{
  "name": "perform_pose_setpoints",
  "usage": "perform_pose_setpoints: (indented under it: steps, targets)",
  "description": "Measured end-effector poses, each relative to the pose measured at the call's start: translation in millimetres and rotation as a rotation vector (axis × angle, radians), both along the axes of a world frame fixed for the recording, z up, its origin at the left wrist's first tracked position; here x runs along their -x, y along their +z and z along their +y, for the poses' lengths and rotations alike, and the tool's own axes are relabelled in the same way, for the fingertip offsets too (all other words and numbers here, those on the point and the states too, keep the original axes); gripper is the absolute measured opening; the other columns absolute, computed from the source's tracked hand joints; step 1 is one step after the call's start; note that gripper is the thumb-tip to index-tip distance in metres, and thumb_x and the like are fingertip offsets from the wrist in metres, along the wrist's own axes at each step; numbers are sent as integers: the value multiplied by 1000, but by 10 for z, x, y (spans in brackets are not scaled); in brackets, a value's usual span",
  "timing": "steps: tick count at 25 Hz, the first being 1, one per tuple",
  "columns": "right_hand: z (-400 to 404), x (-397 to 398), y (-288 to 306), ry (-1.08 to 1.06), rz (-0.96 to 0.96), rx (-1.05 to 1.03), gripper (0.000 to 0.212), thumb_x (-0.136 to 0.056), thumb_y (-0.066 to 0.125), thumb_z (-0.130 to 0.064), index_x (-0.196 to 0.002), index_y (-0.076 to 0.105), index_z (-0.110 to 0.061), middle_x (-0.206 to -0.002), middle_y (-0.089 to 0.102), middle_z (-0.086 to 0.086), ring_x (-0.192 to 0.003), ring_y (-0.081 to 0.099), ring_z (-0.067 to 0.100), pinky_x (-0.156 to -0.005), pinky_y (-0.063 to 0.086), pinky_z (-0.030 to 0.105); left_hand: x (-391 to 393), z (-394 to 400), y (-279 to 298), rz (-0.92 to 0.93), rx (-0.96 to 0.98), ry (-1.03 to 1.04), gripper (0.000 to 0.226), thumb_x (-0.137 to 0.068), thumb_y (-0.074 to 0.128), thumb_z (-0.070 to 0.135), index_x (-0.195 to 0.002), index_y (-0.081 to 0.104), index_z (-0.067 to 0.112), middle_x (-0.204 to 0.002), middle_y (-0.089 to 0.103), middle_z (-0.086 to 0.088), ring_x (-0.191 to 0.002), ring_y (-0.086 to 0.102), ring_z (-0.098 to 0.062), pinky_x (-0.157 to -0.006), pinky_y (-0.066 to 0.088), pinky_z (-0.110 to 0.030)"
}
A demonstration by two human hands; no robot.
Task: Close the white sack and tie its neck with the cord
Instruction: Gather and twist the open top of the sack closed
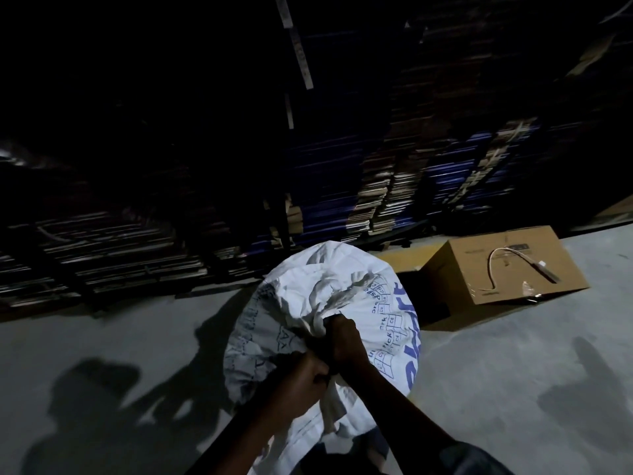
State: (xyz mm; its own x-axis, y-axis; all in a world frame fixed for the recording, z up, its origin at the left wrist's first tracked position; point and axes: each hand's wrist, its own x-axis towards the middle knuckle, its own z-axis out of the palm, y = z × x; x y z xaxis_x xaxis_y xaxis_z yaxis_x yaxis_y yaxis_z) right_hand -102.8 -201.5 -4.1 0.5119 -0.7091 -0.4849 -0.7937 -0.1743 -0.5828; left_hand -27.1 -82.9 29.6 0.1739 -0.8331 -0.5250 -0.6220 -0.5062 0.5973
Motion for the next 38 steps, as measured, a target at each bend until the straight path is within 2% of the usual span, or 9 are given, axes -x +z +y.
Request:
perform_pose_setpoints:
  steps: [4, 8, 14, 20, 24, 29, 32, 35, 38]
  targets:
    - [-30, 140, 60, 75, -81, 76, 21, -77, 73, -26, -70, 56, -15, -65, 63, 8, -83, 70, 25, -60, 29, 29, -262, -188, 111, 170, -33, 122, 34, -89, 66, 16, -55, 67, 16, -54, 61, 10, -57, 56, 4, -58, 43, -23]
    - [72, 226, 39, 26, -177, 103, 65, -61, 48, -69, -81, 60, -8, -68, 66, 11, -70, 63, 19, -57, 29, 32, -674, -528, -25, 215, -4, 753, 28, -90, 73, 26, -66, 74, 11, -48, 65, 6, -54, 62, -12, -61, 48, -24]
    - [239, 273, -103, 42, -281, 192, 37, -81, 62, -54, -82, 47, -20, -60, 50, -3, -54, 51, 20, -55, 26, 26, -861, -1131, -287, 64, 21, 865, 53, -80, 82, 51, -67, 69, 1, -62, 66, -17, -65, 68, -25, -63, 45, -31]
    - [343, 399, -222, 288, -161, 326, 20, -99, 48, -37, -105, 60, -23, -96, 60, 4, -75, 59, 29, -59, 30, 33, -991, -1338, -559, 118, -75, 867, 39, -66, 77, 25, -93, 74, -4, -98, 76, -21, -97, 73, -34, -85, 58, -41]
    - [367, 437, -313, 445, -48, 323, 34, -86, 44, -28, -112, 66, -23, -104, 56, 0, -69, 62, 27, -52, 26, 31, -817, -1343, -388, 144, 187, 731, 18, -94, 67, 8, -108, 77, 2, -109, 77, -13, -102, 74, -33, -81, 54, -29]
    - [133, 383, 51, 168, -299, 152, 25, -86, 53, -29, -103, 66, -14, -98, 70, 4, -82, 69, 27, -65, 51, 33, -581, -972, 149, 120, 478, 679, 26, -99, 61, 0, -114, 73, 18, -100, 72, 9, -86, 62, 25, -79, 45, 2]
    - [12, 319, 292, -218, -453, -168, 33, -93, 66, -44, -81, 69, -13, -65, 70, -2, -57, 63, 0, -58, 46, 21, -556, -731, 235, 166, 450, 746, 21, -99, 63, 5, -114, 75, 14, -96, 70, 23, -85, 63, 25, -75, 43, 5]
    - [-329, 148, 113, -680, -422, -318, 63, -82, 72, -65, -51, 54, -13, -47, 57, 5, -48, 58, 10, -57, 46, 27, -526, -639, 177, 198, 411, 742, 21, -99, 64, 6, -104, 74, 23, -77, 72, 35, -84, 65, 23, -73, 45, 4]
    - [-708, -53, -152, -718, -167, -211, 62, -75, 82, -56, -46, 45, -15, -43, 50, -1, -47, 55, 16, -58, 44, 29, -485, -667, 139, 218, 413, 748, 18, -98, 64, 7, -108, 76, 17, -83, 74, 25, -82, 65, 24, -72, 45, 3]
